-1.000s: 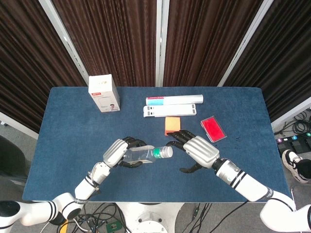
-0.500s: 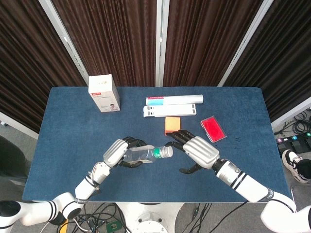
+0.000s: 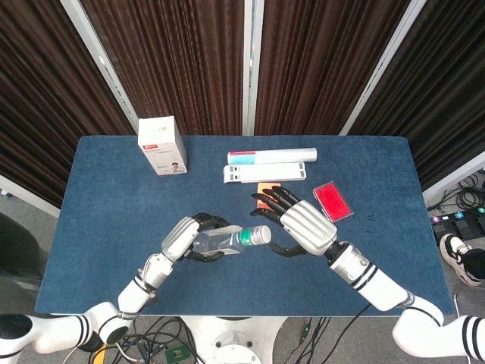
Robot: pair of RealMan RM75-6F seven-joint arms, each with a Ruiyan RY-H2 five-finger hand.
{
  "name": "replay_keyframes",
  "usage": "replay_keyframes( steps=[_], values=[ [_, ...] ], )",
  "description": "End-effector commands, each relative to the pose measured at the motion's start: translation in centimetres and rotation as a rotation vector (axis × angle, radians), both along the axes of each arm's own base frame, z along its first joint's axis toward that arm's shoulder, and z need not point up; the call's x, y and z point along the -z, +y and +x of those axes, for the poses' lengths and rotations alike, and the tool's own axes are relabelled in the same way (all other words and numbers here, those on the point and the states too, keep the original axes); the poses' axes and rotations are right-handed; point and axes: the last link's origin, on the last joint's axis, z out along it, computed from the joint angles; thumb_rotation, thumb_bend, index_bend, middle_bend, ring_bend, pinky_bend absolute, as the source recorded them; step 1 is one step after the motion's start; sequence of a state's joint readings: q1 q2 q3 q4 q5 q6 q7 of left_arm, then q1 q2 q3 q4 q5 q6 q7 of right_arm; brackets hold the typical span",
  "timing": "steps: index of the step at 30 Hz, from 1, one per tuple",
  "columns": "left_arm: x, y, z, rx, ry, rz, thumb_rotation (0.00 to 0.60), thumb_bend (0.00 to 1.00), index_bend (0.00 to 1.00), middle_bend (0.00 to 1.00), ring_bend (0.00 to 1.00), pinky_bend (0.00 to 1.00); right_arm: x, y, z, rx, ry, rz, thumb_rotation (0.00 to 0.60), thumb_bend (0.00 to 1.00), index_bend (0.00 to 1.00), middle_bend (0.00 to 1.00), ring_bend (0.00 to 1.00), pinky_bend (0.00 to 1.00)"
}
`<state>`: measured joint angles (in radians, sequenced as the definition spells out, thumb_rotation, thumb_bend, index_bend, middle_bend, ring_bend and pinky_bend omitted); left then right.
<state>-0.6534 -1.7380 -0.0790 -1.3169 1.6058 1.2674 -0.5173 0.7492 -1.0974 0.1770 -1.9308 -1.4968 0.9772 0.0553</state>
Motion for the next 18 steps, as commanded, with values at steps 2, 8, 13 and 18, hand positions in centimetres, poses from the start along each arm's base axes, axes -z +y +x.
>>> replay_keyframes(
  steps=[2,8,13,18],
  values=[
    [-0.07,-0.04,-0.11,-0.008,-0.008,-0.01,0.6,0.43,0.47,0.49,0.41,0.32,0.27,-0.06,-0.04,-0.007,0.003,-0.013,0.6,0.22,0.27,0.08,0.0,0.0],
    [-0.16,-0.08,-0.33,-0.013,-0.014,-0.018,0.6,0.43,0.47,0.49,0.41,0.32,0.44,-0.02,-0.28,0.002,0.021,-0.015,0.6,0.22,0.27,0.08,0.0,0.0],
    [-0.21,-0.06,-0.18,-0.021,-0.025,-0.031,0.6,0.43,0.47,0.49,0.41,0.32,0.63,-0.07,-0.32,0.005,0.024,-0.02,0.6,0.22,0.27,0.08,0.0,0.0],
    [-0.27,0.02,-0.08,-0.025,-0.026,-0.034,0.6,0.43,0.47,0.49,0.41,0.32,0.93,-0.24,-0.09,0.004,0.014,-0.029,0.6,0.22,0.31,0.09,0.0,0.0]
  ],
)
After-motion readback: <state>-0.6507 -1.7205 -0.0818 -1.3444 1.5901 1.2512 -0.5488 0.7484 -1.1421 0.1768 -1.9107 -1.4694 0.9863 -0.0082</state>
